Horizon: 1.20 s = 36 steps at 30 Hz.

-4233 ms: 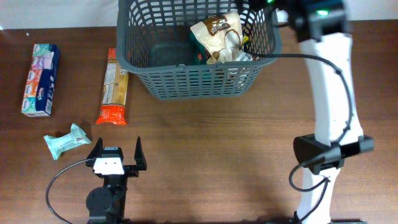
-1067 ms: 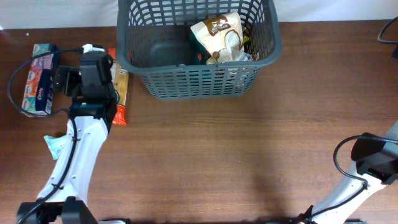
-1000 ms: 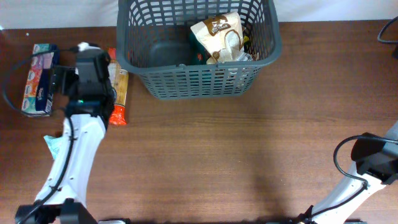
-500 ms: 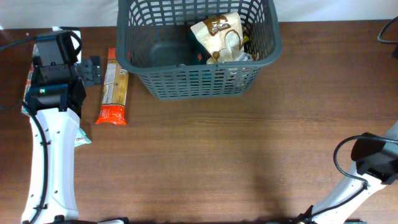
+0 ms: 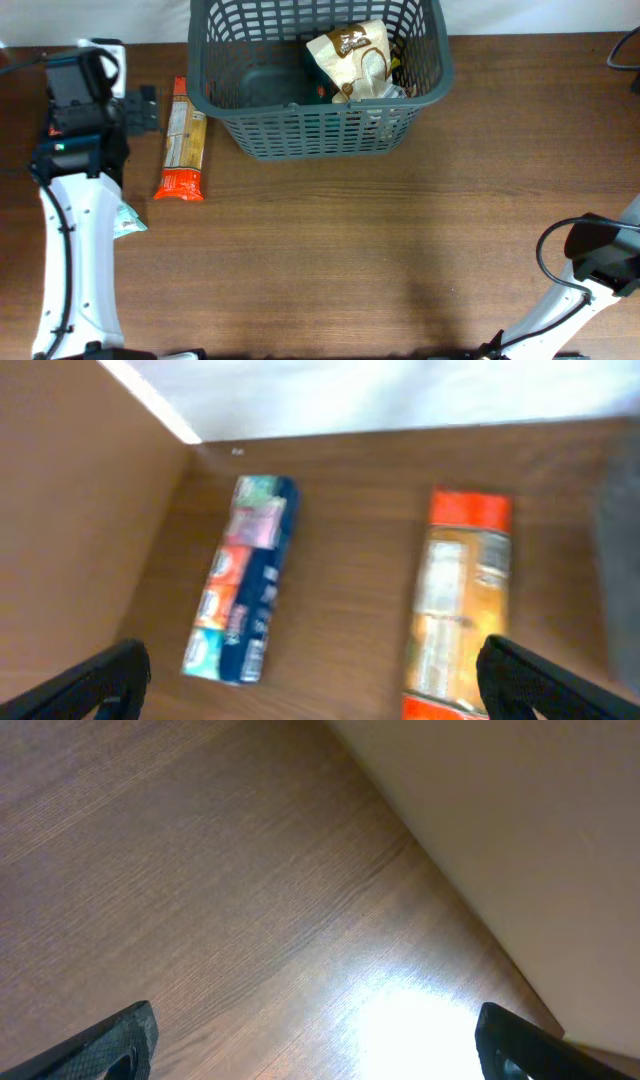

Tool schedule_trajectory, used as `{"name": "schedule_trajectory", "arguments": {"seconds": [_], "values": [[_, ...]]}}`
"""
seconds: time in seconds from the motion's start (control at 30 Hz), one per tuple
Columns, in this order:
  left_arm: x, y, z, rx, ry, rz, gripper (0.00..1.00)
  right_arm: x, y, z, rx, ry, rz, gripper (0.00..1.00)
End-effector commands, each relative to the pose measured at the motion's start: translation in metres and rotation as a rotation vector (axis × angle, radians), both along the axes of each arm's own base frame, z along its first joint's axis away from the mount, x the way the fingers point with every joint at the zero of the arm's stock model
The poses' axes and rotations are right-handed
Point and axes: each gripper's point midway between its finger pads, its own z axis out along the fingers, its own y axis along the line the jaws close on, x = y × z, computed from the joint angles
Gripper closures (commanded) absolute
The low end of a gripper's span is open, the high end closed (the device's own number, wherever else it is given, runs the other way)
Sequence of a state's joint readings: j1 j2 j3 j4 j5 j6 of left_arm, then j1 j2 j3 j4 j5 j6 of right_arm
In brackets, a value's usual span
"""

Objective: Pack container
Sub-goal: 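Move the left gripper over the blue Kleenex tissue pack, then lower the left gripper onto the Kleenex pack and close on it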

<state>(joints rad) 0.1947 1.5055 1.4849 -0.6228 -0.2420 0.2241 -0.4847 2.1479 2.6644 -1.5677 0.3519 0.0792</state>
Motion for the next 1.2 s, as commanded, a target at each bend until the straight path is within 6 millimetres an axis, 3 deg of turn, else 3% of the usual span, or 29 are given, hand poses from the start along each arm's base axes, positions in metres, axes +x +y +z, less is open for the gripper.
{"name": "schedule_trajectory", "arguments": {"seconds": [0.0,0.2,0.37,0.57,0.83,0.93,1.17], "values": [[-0.003,0.052,-0.008,-0.007,-0.009,0.125,0.01,-0.001,-0.002,-0.002,-0.005,0.007,-0.016,0.00],[-0.015,0.101,-0.036,-0.140,0.006,0.142,0.01,-0.001,-0.002,-0.002,-0.005,0.007,-0.016,0.01],[-0.031,0.147,-0.049,-0.082,0.045,0.184,0.01,-0.001,-0.002,-0.002,-0.005,0.007,-0.016,0.01],[-0.024,0.155,-0.052,-0.018,0.065,0.129,0.01,-0.001,-0.002,-0.002,-0.005,0.007,-0.016,0.01],[-0.011,0.160,-0.088,-0.149,0.181,0.167,0.01,-0.001,-0.002,-0.002,-0.005,0.007,-0.016,0.01],[-0.003,0.166,-0.080,-0.161,0.197,0.169,0.01,-0.001,-0.002,-0.002,-0.005,0.007,-0.016,0.01],[0.024,0.172,-0.036,-0.115,0.119,0.154,0.01,-0.001,-0.002,-0.002,-0.005,0.007,-0.016,0.01]]}}
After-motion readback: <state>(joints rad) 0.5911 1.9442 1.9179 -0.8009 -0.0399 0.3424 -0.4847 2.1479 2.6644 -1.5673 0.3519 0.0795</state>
